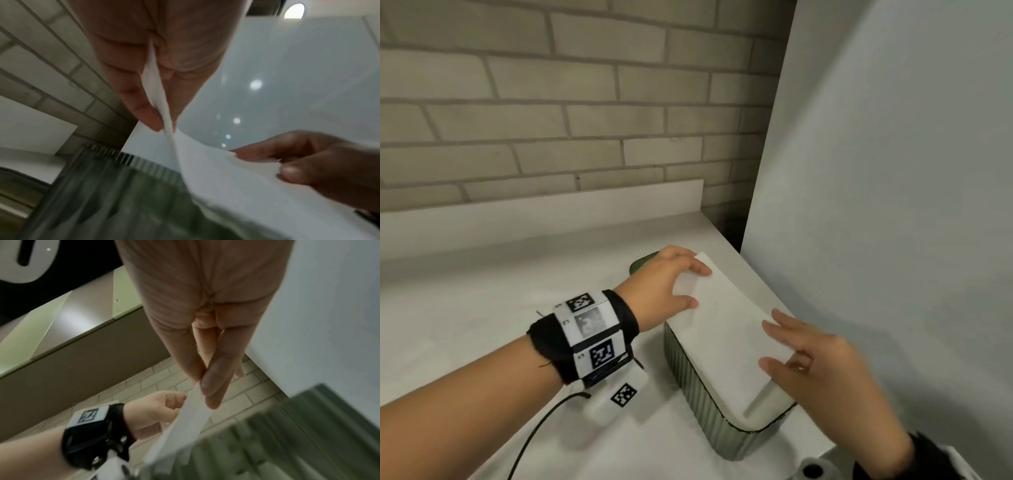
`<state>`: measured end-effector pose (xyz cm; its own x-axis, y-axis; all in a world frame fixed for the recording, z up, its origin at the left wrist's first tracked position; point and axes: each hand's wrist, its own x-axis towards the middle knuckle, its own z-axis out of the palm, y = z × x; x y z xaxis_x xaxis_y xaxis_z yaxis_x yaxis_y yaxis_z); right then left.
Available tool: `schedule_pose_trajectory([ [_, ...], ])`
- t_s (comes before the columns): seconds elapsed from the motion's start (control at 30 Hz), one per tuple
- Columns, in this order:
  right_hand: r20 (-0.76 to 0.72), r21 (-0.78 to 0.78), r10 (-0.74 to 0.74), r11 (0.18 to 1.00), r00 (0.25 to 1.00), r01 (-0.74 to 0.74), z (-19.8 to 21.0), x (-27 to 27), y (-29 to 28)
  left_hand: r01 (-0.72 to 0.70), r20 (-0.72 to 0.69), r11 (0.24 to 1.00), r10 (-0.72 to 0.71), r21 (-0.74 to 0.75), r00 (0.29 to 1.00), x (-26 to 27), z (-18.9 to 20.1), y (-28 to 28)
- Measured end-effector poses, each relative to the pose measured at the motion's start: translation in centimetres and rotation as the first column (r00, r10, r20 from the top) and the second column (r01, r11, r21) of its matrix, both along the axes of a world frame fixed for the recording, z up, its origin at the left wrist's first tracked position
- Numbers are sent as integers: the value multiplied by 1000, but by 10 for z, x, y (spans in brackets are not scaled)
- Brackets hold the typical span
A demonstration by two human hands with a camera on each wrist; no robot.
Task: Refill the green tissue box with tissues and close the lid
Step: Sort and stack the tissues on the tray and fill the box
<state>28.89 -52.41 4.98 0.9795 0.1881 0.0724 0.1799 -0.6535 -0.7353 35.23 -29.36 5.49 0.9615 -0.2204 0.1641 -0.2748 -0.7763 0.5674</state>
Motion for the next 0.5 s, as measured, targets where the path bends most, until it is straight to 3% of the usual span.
schedule_pose_trajectory([
  [0.13, 9, -126, 26, 992, 1000, -25, -10, -2, -1, 81, -97, 987, -68, 139, 993, 17, -6, -12],
  [0.3, -52, -270, 163, 947, 985, -171, -10, 3, -3, 134, -175, 929, -76, 345, 982, 24, -8, -21],
  [0.5, -148, -394, 252, 872, 956, -291, -14, 12, 0, 184, -273, 887, -69, 423, 960, 25, -10, -31],
])
